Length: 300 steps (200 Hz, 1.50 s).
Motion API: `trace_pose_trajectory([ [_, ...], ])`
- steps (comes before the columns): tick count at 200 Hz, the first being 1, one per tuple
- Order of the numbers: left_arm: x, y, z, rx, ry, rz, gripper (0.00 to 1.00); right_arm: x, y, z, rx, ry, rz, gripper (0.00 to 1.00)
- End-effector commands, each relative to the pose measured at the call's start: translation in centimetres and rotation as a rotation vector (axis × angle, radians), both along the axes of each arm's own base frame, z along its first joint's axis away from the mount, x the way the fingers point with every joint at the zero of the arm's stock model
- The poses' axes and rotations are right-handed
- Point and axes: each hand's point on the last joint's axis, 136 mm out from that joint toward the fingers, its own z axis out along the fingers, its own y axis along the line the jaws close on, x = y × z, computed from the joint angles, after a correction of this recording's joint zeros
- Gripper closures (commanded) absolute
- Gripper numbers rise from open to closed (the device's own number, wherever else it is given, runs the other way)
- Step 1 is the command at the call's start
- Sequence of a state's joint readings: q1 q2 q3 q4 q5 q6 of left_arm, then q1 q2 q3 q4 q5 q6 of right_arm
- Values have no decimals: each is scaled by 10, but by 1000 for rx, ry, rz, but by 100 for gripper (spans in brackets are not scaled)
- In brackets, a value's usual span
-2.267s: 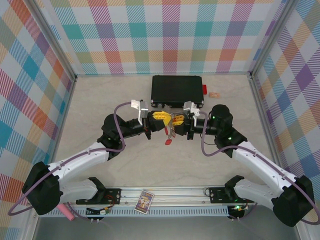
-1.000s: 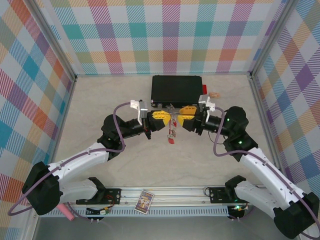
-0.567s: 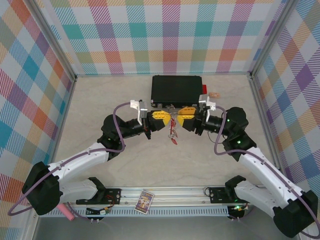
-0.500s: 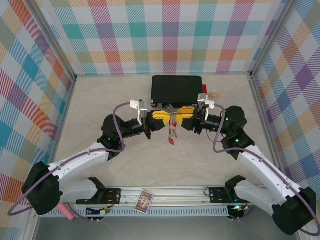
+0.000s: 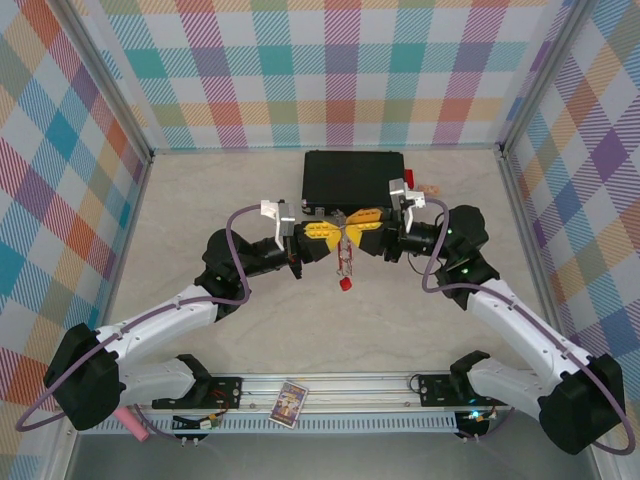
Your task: Put the keys on the keyring
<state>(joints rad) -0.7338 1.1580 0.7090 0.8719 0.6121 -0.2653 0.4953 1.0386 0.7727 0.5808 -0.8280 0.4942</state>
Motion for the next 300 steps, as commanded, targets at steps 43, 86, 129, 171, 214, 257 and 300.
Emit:
trace_pose_trajectory([
  [43,-10,4,23,-63,-74,-15,100,-2,3,1,2,11,56,77],
  [86,-10,2,21,-58,-69,-23,100,-5,3,6,14,-17,69,95],
  [129,-9,3,16,-43,-61,-10,96,-6,1,0,-20,-21,53,100],
  [171,-3,9,3,44,-32,49,70,1,0,-19,-115,-28,-6,100],
  [214,2,24,-6,165,-13,102,70,6,2,-43,-221,-45,-5,100],
  [257,0,27,-23,335,20,89,71,7,3,-61,-308,-60,13,100],
  [300,-1,32,-54,529,31,77,72,10,8,-84,-403,-85,20,100],
])
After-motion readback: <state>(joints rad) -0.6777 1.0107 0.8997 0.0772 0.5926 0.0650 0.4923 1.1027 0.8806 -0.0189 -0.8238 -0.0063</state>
